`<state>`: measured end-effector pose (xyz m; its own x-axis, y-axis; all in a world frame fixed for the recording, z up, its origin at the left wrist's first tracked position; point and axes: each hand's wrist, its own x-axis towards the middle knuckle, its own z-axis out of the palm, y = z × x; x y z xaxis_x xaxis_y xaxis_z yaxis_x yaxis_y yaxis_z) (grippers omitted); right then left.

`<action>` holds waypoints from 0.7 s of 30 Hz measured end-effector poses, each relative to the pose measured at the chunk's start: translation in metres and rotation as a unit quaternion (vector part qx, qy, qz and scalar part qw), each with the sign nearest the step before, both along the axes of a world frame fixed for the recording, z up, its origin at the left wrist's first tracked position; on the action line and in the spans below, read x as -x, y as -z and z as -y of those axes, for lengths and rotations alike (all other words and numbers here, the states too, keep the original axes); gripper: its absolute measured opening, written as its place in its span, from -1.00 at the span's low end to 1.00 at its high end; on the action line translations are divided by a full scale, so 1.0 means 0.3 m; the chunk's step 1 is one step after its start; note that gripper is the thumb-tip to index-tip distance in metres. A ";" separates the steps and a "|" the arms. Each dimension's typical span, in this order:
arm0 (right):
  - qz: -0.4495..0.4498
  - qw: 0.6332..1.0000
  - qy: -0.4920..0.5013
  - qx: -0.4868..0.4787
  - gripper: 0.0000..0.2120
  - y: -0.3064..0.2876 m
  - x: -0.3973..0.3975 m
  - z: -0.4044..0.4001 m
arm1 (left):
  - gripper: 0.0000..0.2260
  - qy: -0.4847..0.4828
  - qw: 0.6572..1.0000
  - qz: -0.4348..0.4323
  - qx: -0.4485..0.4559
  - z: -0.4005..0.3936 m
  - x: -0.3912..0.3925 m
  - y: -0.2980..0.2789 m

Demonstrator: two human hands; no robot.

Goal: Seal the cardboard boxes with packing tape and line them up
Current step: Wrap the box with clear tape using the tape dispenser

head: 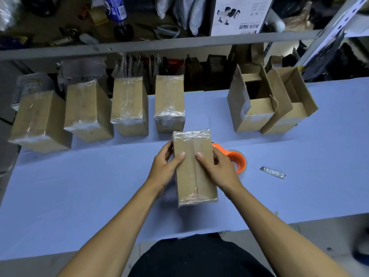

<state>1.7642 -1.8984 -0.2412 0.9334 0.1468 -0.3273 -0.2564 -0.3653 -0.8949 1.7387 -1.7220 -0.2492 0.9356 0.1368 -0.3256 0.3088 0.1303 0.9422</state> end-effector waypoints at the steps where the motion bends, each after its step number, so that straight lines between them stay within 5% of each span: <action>1: -0.014 0.999 0.008 0.032 -0.69 0.019 0.013 -0.003 | -0.51 0.016 1.000 -0.006 -0.005 0.006 0.020 0.017; 4: -0.064 0.995 0.012 0.069 -0.60 0.089 0.053 -0.014 | -0.53 0.060 0.997 -0.050 -0.014 0.026 0.080 0.084; 11: -0.147 0.985 0.018 -0.086 -0.61 0.110 0.088 -0.022 | -0.62 -0.023 0.996 -0.079 0.044 0.103 0.118 0.106; 21: -0.082 0.991 0.069 -0.085 -0.70 -0.118 -0.081 0.143 | -0.70 -0.003 0.995 -0.019 0.100 0.270 -0.083 -0.110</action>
